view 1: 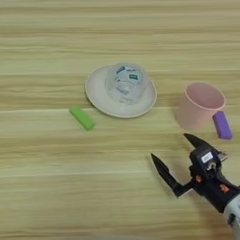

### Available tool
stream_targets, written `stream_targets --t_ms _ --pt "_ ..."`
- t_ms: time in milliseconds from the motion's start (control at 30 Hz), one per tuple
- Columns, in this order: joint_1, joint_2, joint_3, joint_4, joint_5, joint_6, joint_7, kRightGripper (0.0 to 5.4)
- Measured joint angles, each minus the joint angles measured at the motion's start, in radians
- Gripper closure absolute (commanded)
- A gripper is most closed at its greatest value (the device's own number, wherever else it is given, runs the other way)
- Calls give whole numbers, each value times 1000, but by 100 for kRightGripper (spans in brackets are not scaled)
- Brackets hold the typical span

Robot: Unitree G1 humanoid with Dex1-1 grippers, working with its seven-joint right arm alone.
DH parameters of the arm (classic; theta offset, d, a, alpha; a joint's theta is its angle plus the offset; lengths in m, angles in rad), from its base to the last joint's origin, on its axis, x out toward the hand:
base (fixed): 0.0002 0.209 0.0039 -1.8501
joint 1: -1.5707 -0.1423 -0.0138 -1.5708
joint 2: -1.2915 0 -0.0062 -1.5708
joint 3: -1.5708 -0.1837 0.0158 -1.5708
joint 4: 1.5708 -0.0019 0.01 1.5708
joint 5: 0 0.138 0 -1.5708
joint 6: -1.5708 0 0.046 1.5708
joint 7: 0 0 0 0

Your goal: Move the objects on the table

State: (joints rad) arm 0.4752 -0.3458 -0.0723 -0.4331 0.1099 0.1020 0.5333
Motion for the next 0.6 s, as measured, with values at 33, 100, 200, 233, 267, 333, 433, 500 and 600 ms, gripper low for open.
stream_targets --t_ms 33,100,200,233,267,333,433,500,600 --pt "-12 5 11 -2 11 13 1 2" --pt "-41 14 35 -2 18 35 1 2" --pt "-89 28 60 -2 27 69 -3 2" --pt "-115 36 68 -2 37 82 -3 2" --pt "-133 43 72 -2 40 92 -4 2" --pt "-164 50 75 1 57 124 -9 2" --pt "-241 77 81 33 80 188 -29 2" --pt "-278 87 84 50 90 212 -32 2" --pt "-357 108 88 118 94 251 -52 2"
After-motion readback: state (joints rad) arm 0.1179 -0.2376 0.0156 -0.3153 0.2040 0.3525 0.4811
